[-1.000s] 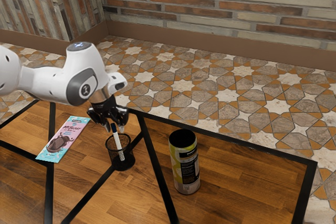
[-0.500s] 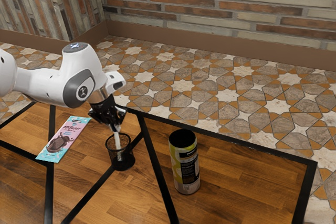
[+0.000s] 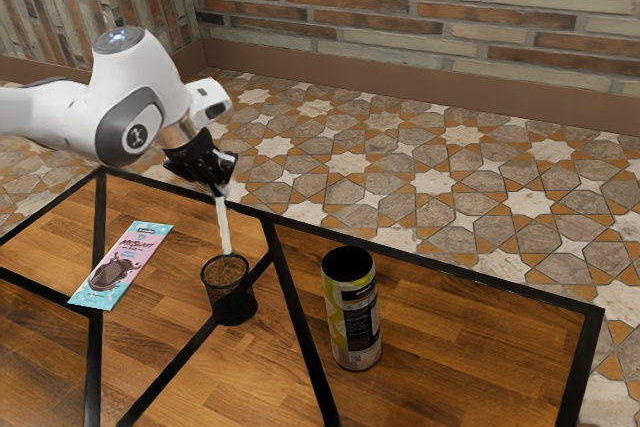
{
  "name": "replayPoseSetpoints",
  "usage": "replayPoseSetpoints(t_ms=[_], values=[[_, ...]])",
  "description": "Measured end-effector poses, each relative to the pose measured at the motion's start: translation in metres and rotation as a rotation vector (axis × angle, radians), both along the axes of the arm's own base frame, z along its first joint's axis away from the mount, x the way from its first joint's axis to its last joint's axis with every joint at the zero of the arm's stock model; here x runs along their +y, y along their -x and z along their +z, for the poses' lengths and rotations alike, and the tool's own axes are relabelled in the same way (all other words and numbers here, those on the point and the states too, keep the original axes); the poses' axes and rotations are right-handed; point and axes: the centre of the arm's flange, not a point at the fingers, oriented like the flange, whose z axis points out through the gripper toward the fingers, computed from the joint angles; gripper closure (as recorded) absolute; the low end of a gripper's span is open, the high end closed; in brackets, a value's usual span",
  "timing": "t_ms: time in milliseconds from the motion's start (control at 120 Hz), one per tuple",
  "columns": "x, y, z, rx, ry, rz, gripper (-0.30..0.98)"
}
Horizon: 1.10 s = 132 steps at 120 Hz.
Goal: Take the marker out of the pen holder and place it to the left of the pen holder.
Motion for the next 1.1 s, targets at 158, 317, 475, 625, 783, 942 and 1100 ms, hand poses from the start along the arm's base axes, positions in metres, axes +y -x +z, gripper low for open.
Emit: replayPoseSetpoints(t_ms=[158,317,475,625,783,942,1100], values=[[0.011,0.005,0.027,0.002,-0.028,0.016,0.78],[0.044,0.014,0.014,0.112,-0.040,0.082,0.78],[0.070,0.021,-0.021,0.282,-0.028,0.142,0.78],[0.083,0.024,-0.047,0.460,0.036,0.193,0.79],[0.092,0.025,-0.088,0.665,0.097,0.212,0.79],[0.099,0.029,-0.124,0.814,0.141,0.205,0.79],[0.101,0.033,-0.148,0.898,0.165,0.180,0.78]])
